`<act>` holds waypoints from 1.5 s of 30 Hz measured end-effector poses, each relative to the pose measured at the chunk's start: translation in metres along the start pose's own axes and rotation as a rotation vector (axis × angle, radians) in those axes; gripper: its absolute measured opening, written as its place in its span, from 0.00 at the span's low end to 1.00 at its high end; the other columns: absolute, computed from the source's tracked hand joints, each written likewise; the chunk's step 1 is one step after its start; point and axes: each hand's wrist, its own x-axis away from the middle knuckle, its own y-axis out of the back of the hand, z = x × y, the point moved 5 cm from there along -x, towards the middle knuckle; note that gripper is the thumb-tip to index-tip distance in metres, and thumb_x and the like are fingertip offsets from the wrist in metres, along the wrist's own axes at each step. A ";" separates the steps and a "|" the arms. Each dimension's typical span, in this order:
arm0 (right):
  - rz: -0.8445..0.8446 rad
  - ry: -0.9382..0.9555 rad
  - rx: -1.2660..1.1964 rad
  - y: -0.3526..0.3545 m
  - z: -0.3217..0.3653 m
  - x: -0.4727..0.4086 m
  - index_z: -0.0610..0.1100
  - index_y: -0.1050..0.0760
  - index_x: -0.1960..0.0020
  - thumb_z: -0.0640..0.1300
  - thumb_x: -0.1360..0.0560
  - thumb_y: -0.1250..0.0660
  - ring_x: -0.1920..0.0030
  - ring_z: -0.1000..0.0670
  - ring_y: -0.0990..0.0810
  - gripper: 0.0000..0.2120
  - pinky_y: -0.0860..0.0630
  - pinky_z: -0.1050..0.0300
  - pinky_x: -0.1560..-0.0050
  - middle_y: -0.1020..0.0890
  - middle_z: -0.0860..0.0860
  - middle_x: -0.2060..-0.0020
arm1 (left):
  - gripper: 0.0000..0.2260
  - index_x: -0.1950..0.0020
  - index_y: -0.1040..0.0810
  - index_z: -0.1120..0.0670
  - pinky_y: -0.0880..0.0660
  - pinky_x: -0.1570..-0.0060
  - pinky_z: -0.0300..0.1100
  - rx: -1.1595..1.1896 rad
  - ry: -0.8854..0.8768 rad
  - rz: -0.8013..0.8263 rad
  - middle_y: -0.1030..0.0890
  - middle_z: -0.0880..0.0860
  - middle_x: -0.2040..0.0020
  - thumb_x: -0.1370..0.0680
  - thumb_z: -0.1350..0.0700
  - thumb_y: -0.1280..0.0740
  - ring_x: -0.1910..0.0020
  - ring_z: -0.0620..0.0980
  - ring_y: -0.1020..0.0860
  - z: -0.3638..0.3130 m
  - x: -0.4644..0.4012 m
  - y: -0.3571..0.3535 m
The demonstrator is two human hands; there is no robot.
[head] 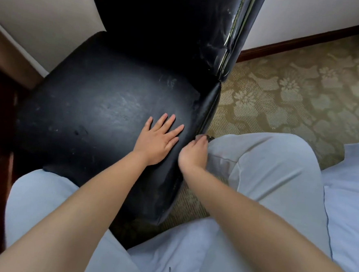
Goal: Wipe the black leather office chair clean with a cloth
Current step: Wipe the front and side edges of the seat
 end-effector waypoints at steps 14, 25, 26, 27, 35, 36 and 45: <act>-0.021 0.202 0.135 -0.022 -0.032 0.118 0.41 0.50 0.23 0.46 0.26 0.56 0.24 0.47 0.52 0.31 0.62 0.63 0.29 0.50 0.47 0.23 | 0.30 0.23 0.49 0.39 0.59 0.27 0.54 0.000 -0.040 -0.068 0.51 0.47 0.21 0.24 0.40 0.69 0.22 0.48 0.55 0.000 0.009 -0.002; 0.012 0.899 0.570 -0.024 -0.050 0.121 0.39 0.43 0.27 0.44 0.23 0.47 0.25 0.44 0.51 0.25 0.51 0.49 0.26 0.40 0.46 0.27 | 0.21 0.22 0.50 0.40 0.59 0.26 0.55 -0.014 -0.038 -0.060 0.53 0.48 0.21 0.16 0.44 0.56 0.22 0.48 0.56 0.000 0.007 -0.002; 0.006 0.934 0.588 -0.024 -0.051 0.123 0.39 0.43 0.27 0.44 0.23 0.47 0.24 0.45 0.51 0.25 0.52 0.49 0.26 0.40 0.46 0.27 | 0.21 0.22 0.50 0.40 0.59 0.26 0.55 -0.013 -0.042 -0.054 0.53 0.48 0.21 0.16 0.44 0.56 0.22 0.48 0.56 -0.001 0.007 -0.001; 0.011 0.975 0.606 -0.024 -0.051 0.127 0.38 0.42 0.27 0.44 0.23 0.46 0.24 0.45 0.51 0.25 0.52 0.49 0.26 0.39 0.46 0.27 | 0.21 0.22 0.50 0.40 0.59 0.26 0.54 -0.007 -0.045 -0.048 0.53 0.48 0.21 0.16 0.44 0.56 0.22 0.48 0.56 0.000 0.006 -0.001; 0.020 0.462 0.138 -0.015 -0.030 0.097 0.38 0.49 0.24 0.48 0.20 0.54 0.25 0.53 0.53 0.27 0.61 0.66 0.28 0.45 0.46 0.24 | 0.22 0.21 0.50 0.46 0.59 0.26 0.48 0.039 -0.064 -0.026 0.52 0.46 0.21 0.16 0.47 0.54 0.22 0.47 0.55 0.007 0.004 0.001; 0.004 0.378 0.102 -0.012 -0.027 0.087 0.39 0.51 0.24 0.46 0.18 0.53 0.24 0.53 0.54 0.25 0.62 0.67 0.29 0.48 0.47 0.24 | 0.22 0.21 0.49 0.47 0.58 0.26 0.47 0.031 -0.064 -0.028 0.51 0.46 0.21 0.16 0.47 0.54 0.22 0.47 0.54 0.007 0.004 0.002; 0.073 -0.176 -0.462 0.019 0.021 -0.033 0.42 0.31 0.38 0.39 0.19 0.48 0.59 0.53 0.26 0.13 0.29 0.62 0.58 0.24 0.48 0.54 | 0.21 0.22 0.42 0.48 0.44 0.31 0.46 0.020 0.028 -0.021 0.42 0.45 0.22 0.15 0.51 0.52 0.25 0.47 0.43 -0.002 -0.008 0.023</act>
